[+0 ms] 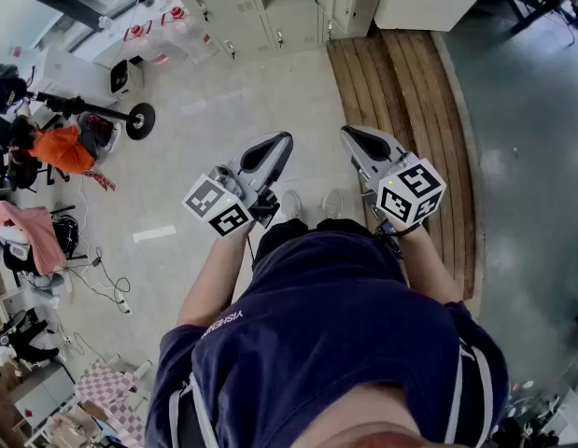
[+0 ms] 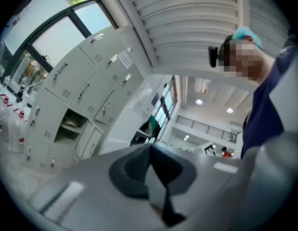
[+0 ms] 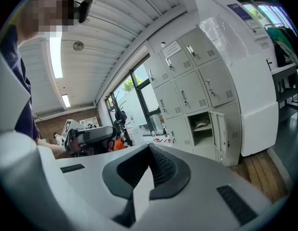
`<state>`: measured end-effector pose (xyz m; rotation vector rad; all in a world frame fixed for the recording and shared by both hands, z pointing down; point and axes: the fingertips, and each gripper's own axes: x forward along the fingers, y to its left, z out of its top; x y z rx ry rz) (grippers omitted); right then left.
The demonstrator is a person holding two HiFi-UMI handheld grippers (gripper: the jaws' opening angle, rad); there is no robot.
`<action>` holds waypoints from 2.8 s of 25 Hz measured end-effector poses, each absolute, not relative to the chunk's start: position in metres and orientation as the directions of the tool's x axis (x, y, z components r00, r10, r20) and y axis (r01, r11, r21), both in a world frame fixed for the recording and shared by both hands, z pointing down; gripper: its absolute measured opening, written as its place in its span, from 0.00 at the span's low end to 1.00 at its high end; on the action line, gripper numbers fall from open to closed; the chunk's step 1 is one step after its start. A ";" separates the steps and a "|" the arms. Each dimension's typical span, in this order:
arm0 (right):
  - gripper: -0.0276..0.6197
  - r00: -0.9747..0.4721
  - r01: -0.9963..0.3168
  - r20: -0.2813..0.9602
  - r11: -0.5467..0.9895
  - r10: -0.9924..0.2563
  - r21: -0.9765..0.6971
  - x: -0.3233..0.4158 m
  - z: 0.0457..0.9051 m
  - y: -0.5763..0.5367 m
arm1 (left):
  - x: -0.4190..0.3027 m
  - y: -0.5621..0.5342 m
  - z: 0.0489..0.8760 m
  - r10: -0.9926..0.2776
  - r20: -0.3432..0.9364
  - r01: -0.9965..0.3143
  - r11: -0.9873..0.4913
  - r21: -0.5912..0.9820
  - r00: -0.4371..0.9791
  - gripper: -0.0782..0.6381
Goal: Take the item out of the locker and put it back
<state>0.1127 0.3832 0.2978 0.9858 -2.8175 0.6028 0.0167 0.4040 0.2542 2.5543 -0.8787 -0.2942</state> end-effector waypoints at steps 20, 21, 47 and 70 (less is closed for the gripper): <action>0.05 -0.789 -0.613 0.229 0.701 -0.570 -0.363 0.150 0.313 0.360 | 0.054 0.385 0.263 -0.652 -0.066 -0.552 -0.687 0.472 0.755 0.11; 0.05 -0.790 -0.612 0.232 0.702 -0.568 -0.364 0.152 0.316 0.358 | 0.056 0.384 0.266 -0.655 -0.066 -0.554 -0.685 0.474 0.753 0.11; 0.05 -0.788 -0.614 0.254 0.690 -0.561 -0.382 0.120 0.330 0.257 | 0.017 0.277 0.285 -0.669 -0.060 -0.559 -0.664 0.498 0.741 0.11; 0.05 -0.739 -0.672 0.281 0.638 -0.612 -0.376 0.022 0.339 0.092 | -0.074 0.107 0.302 -0.619 -0.032 -0.521 -0.687 0.506 0.785 0.11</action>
